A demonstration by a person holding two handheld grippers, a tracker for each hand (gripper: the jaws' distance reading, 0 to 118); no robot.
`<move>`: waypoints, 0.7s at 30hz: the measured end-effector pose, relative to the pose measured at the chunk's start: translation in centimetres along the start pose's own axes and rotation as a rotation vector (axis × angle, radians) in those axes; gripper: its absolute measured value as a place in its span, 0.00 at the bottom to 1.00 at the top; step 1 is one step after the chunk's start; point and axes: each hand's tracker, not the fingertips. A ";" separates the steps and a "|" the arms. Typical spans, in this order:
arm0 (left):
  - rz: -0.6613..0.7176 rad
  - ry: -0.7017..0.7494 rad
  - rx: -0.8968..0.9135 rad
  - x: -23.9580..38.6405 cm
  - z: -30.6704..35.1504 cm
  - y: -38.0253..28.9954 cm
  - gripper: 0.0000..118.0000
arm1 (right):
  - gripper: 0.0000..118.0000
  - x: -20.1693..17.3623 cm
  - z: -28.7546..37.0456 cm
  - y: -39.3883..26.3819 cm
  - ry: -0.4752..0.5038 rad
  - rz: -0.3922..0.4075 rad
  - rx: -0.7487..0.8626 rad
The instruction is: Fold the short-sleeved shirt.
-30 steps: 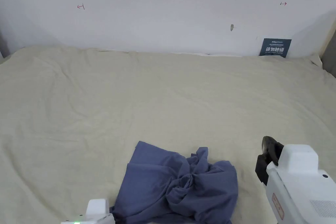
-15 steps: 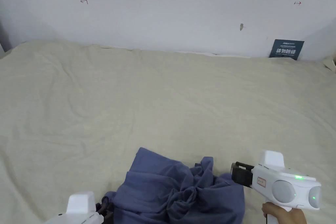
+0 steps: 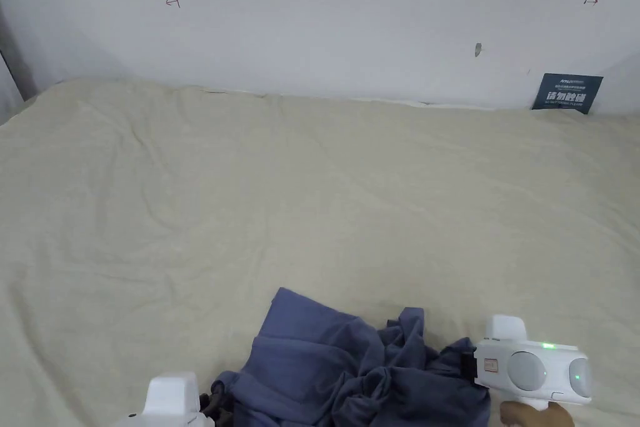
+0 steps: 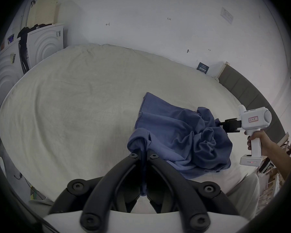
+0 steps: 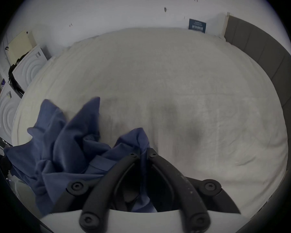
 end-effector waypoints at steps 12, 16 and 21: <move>0.063 -0.064 0.211 0.0 2.1 12.6 0.05 | 0.06 2.8 15.8 9.4 -0.018 0.083 0.343; -0.014 -0.006 0.301 0.1 2.6 21.1 0.05 | 0.06 3.3 19.6 14.1 -0.056 0.092 0.456; -0.114 0.106 0.412 0.5 2.8 31.5 0.05 | 0.06 3.5 22.5 20.3 -0.084 0.068 0.553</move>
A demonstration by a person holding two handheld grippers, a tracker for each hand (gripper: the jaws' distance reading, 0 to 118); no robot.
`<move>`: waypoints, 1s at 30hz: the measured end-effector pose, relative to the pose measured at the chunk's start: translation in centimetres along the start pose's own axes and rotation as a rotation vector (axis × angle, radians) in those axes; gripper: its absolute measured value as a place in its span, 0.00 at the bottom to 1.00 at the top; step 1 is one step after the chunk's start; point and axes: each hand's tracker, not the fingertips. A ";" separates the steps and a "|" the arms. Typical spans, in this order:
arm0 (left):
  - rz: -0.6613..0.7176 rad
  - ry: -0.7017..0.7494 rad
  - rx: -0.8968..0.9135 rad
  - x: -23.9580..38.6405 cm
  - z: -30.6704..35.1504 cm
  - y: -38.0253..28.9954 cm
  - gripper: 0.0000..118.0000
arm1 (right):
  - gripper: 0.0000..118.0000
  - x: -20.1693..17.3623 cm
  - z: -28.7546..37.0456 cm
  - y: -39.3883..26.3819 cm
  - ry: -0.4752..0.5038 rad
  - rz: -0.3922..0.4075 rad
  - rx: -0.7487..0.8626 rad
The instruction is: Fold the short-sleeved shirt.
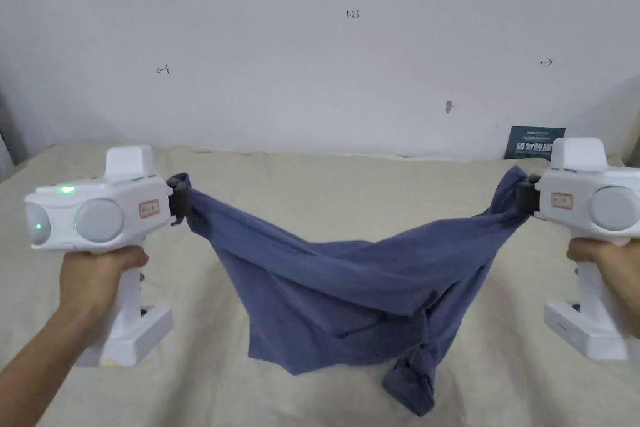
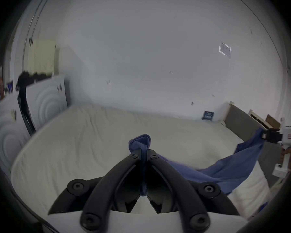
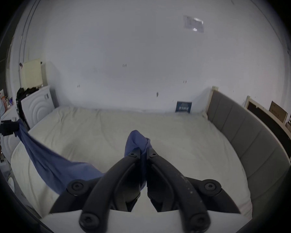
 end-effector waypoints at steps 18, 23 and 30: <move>-0.034 0.193 0.090 -1.2 -8.3 8.7 0.05 | 0.06 -0.8 -6.4 5.3 -0.073 -0.071 0.135; -0.039 0.202 -0.008 -2.0 -10.6 2.9 0.05 | 0.06 -1.5 -8.5 0.0 -0.078 -0.080 0.069; -0.015 0.183 -0.154 -3.0 -9.9 -6.6 0.05 | 0.06 -1.6 -9.6 -8.8 -0.078 -0.121 -0.066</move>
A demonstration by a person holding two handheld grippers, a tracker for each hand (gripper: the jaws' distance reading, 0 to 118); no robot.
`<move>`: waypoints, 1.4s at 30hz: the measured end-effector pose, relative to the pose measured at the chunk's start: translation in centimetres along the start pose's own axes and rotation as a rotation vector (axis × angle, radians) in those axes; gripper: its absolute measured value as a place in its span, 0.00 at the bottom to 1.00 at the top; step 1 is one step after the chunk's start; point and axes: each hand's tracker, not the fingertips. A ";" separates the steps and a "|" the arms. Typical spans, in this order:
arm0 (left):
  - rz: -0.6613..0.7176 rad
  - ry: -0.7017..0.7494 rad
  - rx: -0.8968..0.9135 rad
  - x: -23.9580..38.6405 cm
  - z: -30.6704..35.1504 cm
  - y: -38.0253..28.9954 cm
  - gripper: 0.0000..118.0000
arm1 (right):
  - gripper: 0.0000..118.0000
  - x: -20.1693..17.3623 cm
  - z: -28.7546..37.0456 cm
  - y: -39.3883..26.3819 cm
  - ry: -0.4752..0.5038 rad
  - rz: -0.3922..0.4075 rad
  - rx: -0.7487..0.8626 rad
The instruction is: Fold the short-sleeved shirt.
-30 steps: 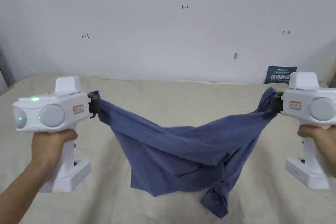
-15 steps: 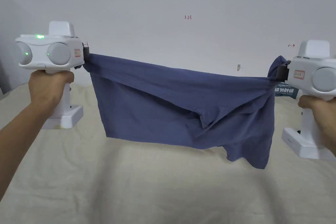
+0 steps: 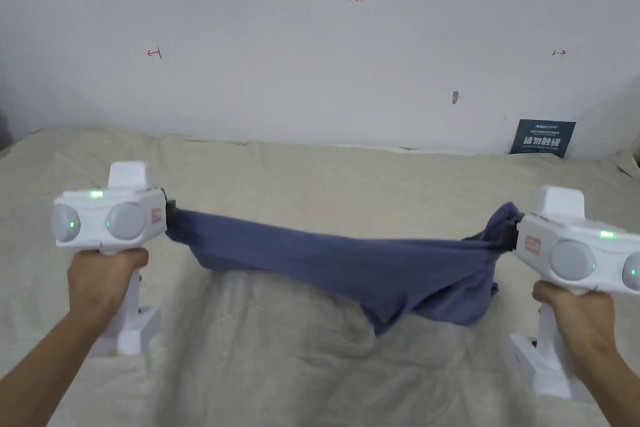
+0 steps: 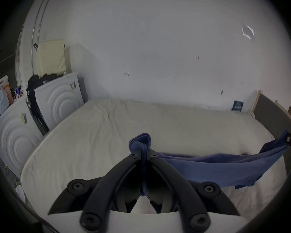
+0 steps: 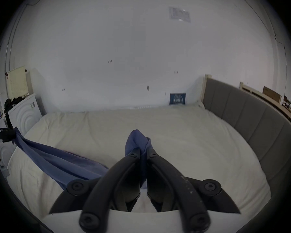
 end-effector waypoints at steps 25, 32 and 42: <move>-0.035 -0.005 -0.453 -4.9 17.9 -29.8 0.05 | 0.06 5.4 16.8 -30.2 -0.064 -0.120 -0.389; -0.020 0.021 -0.513 -4.9 15.8 -31.8 0.05 | 0.07 5.3 16.2 -32.7 -0.073 -0.087 -0.454; 0.130 -0.075 -0.278 -3.5 18.3 -24.8 0.93 | 0.77 4.0 20.0 -23.0 -0.018 -0.017 -0.182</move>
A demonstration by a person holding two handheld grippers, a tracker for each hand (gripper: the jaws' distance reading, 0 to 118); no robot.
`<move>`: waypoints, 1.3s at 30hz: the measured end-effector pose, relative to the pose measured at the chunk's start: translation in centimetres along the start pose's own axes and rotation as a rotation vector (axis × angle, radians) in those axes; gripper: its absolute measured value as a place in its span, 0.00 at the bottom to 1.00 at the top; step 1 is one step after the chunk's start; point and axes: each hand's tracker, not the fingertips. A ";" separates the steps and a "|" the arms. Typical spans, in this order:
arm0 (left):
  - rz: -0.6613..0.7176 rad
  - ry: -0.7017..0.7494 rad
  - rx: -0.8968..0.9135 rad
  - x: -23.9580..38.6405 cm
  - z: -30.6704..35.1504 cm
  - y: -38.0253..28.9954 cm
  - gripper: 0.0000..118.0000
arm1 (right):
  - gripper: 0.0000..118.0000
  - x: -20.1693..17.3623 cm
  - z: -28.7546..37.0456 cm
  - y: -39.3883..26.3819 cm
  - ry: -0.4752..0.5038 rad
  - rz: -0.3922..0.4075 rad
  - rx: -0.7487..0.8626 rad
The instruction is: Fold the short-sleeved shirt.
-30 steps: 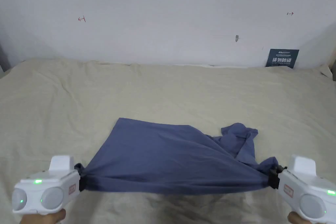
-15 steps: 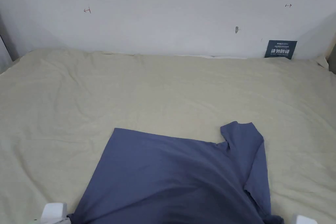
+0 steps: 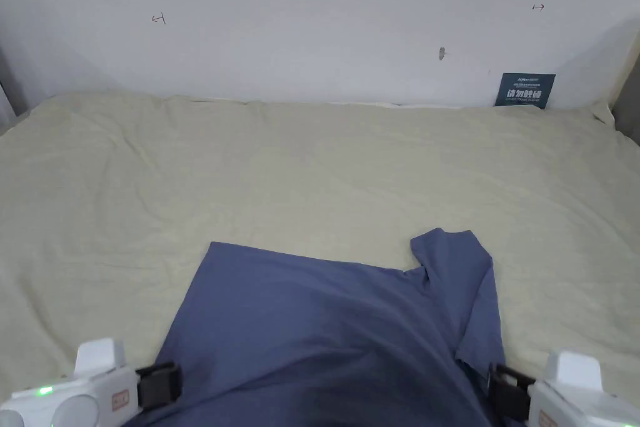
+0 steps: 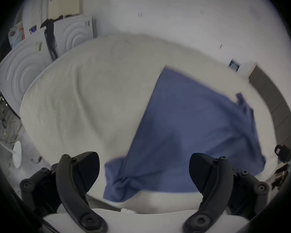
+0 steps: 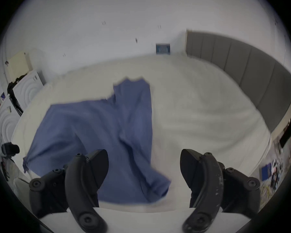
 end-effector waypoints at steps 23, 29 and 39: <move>-0.205 -0.113 0.522 9.9 4.3 7.4 0.00 | 0.01 -4.1 7.8 8.9 -0.065 0.114 0.516; -0.195 -0.154 0.295 10.5 -0.8 11.3 0.00 | 0.01 -4.2 4.8 10.1 -0.066 0.110 0.483; -0.163 -0.165 -0.045 8.9 -17.4 19.6 0.00 | 0.01 -4.1 -3.1 12.5 -0.072 0.096 0.394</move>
